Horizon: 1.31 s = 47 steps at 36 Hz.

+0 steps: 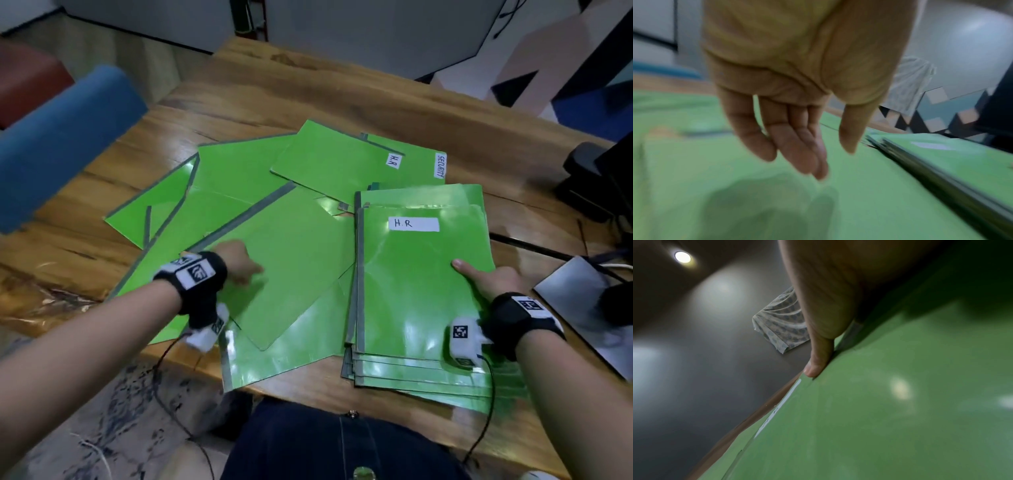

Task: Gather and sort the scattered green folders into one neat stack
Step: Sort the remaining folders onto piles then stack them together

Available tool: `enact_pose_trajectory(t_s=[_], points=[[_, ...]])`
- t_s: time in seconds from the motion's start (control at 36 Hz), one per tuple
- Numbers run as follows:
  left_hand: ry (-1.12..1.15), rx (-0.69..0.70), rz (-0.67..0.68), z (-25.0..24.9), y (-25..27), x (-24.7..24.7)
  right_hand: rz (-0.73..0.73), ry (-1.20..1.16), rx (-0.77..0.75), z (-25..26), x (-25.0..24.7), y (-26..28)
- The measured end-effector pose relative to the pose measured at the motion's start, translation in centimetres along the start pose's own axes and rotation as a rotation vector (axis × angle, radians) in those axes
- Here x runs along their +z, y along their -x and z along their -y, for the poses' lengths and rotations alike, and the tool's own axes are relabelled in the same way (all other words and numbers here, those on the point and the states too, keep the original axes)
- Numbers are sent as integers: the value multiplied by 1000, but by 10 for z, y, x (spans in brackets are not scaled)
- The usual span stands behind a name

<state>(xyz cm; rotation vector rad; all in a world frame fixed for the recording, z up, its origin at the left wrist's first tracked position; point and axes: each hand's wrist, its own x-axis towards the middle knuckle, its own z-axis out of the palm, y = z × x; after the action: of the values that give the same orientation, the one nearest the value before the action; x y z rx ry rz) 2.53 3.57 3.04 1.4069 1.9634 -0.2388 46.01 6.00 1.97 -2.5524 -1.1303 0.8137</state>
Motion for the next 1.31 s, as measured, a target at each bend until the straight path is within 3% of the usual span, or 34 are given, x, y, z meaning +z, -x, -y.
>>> enact_pose_trajectory(t_s=[0.06, 0.11, 0.22, 0.31, 0.42, 0.56, 0.61, 0.75, 0.81, 1.08, 1.14, 1.22, 1.31], points=[[-35, 26, -235, -4, -22, -18, 4, -11, 9, 1, 0, -1], [-84, -14, -308, -3, -40, -26, 8, -19, 11, 2, 0, 0], [-97, -164, -222, 7, -63, -11, 18, 1, 10, 6, -4, 3], [-132, -195, -284, 11, -65, -3, 27, 18, 13, 6, -5, 2], [-45, -184, -274, 22, -64, -1, 24, 31, 18, 5, -3, 2], [192, -69, -191, 15, -45, 3, 47, 16, 22, 3, -4, 2], [211, -66, -239, 11, -43, 7, 41, 16, 17, 2, -3, 2], [154, -346, -274, 21, -46, 17, 19, 27, 3, 2, -3, 4], [142, -390, -281, 31, -50, 24, 16, 37, -3, 2, -3, 4], [76, -197, -158, 45, -24, 25, 1, 20, 2, 0, 1, 0], [191, -170, -221, 44, -16, 28, -2, 18, 4, 0, 1, 0], [424, -175, -458, 38, -3, 30, 1, 9, 8, 0, 3, -1], [484, -174, -637, 24, 10, 28, 7, -4, 6, 1, 5, 0]])
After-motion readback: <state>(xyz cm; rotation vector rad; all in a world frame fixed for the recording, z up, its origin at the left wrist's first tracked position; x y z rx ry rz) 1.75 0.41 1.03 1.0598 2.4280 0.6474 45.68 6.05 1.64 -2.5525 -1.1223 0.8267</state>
